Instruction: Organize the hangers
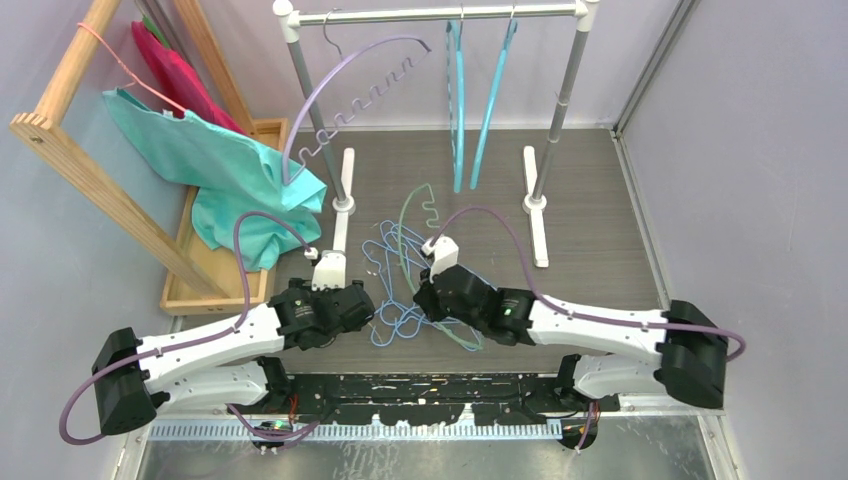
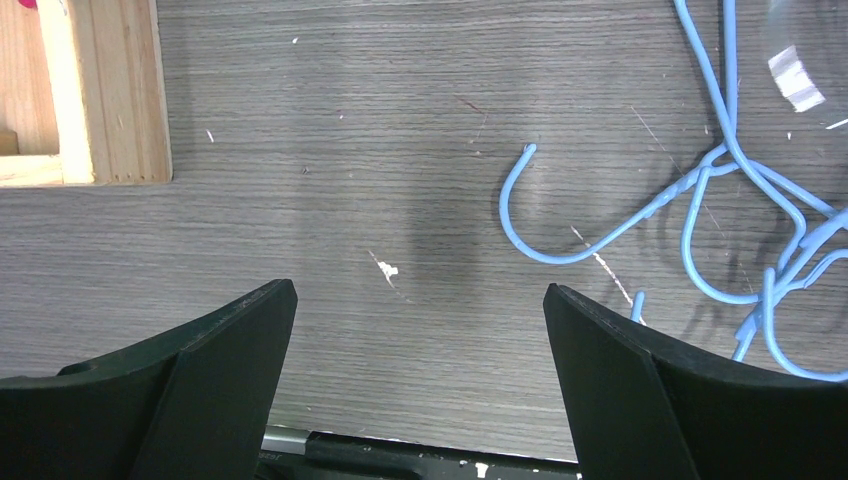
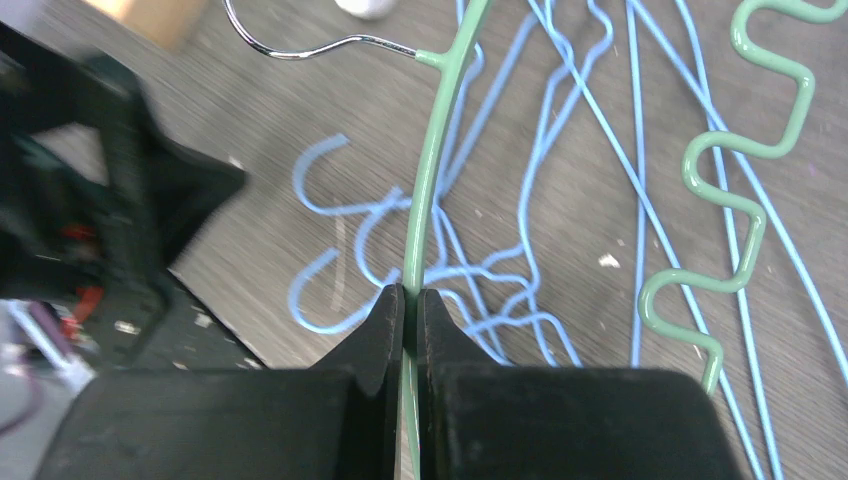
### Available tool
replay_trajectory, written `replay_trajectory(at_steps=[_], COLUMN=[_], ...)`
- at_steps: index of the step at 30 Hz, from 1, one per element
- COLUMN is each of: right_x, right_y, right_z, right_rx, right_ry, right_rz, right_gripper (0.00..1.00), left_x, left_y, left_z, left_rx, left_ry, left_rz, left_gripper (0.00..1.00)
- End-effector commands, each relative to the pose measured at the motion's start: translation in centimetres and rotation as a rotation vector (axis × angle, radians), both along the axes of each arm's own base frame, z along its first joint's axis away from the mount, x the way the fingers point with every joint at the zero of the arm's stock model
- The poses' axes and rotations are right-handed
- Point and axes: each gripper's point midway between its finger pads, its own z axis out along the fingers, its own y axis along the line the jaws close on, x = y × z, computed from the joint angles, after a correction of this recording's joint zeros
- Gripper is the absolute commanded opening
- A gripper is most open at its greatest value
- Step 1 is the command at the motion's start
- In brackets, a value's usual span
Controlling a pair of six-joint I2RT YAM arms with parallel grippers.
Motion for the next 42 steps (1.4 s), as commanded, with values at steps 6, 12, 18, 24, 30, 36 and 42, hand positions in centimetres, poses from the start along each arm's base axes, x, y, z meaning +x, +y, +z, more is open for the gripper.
replay_trajectory(at_steps=[6, 12, 18, 24, 30, 36, 42], right_x=[0.2, -1.5, -1.9, -1.4, -0.7, -0.2, -0.1], right_y=[2.3, 5.2, 5.7, 4.6, 3.8, 2.7, 3.1], right_z=[12.8, 18.1, 22.2, 26.0, 29.9, 32.2, 34.5], right_rx=[0.426, 0.602, 0.694, 0.768, 0.853, 0.933, 1.021], right_ry=[-0.053, -0.011, -0.050, -0.120, -0.181, -0.209, -0.207], right_rz=[-0.033, 0.090, 0.115, 0.076, 0.032, -0.020, -0.018], right_gripper=[0.01, 0.01, 0.01, 0.01, 0.01, 0.01, 0.01], left_x=[0.7, 0.7, 0.7, 0.8, 0.8, 0.7, 0.8], left_y=[-0.5, -0.5, -0.4, -0.5, -0.5, -0.4, -0.5], left_z=[0.3, 0.3, 0.4, 0.7, 0.6, 0.7, 1.0], left_rx=[-0.005, -0.001, -0.003, -0.009, -0.008, -0.013, -0.006], left_ry=[-0.025, -0.025, -0.029, -0.036, -0.036, -0.039, -0.038], left_rz=[0.015, 0.013, 0.010, 0.007, 0.006, 0.003, -0.005], left_gripper=[0.98, 0.98, 0.98, 0.98, 0.98, 0.98, 0.98])
